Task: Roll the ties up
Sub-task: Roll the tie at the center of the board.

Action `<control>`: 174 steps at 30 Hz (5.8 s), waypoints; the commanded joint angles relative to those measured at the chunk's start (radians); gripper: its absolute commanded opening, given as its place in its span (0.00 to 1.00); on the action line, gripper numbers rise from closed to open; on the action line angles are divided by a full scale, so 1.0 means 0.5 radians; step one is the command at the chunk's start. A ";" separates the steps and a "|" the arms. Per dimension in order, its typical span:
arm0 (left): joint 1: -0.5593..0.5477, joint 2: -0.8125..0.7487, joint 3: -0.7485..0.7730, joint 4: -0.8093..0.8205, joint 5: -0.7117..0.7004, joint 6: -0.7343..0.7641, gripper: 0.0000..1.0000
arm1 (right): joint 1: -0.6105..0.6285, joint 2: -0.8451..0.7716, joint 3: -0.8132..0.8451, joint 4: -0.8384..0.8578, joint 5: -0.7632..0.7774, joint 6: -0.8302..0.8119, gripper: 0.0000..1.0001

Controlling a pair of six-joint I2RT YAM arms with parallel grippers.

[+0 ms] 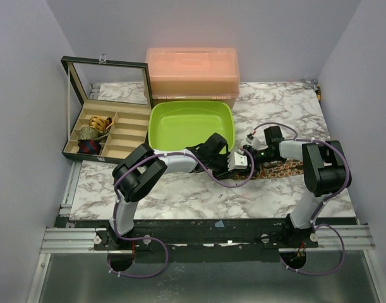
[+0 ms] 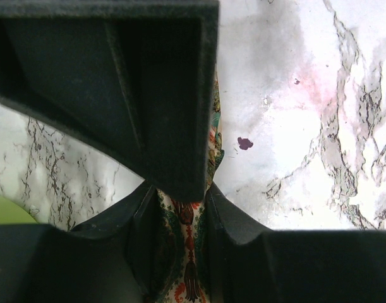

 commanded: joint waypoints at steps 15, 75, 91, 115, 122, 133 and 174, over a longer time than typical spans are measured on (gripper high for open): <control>0.205 -0.470 -0.624 0.350 0.115 -0.594 0.70 | -0.023 0.206 0.076 -0.123 0.460 -0.131 0.00; 0.162 -0.401 -0.513 0.370 0.197 -0.288 0.36 | 0.149 0.078 -0.132 0.213 0.515 0.248 0.00; -0.010 0.039 -0.254 0.403 -0.049 -0.455 0.37 | 0.168 0.058 -0.162 0.305 0.436 0.301 0.00; 0.003 0.043 -0.308 -0.234 -0.302 -0.171 0.25 | -0.100 -0.229 0.206 -0.580 0.082 -0.288 0.43; 0.003 0.079 -0.213 -0.282 -0.279 -0.265 0.25 | -0.030 -0.246 0.056 -0.345 0.016 -0.050 0.56; 0.003 0.088 -0.161 -0.314 -0.252 -0.265 0.27 | -0.023 -0.025 0.142 -0.199 0.182 -0.040 0.25; 0.138 -0.295 -0.587 0.488 0.097 -0.349 0.75 | -0.020 0.408 0.461 -0.548 0.427 -0.564 0.00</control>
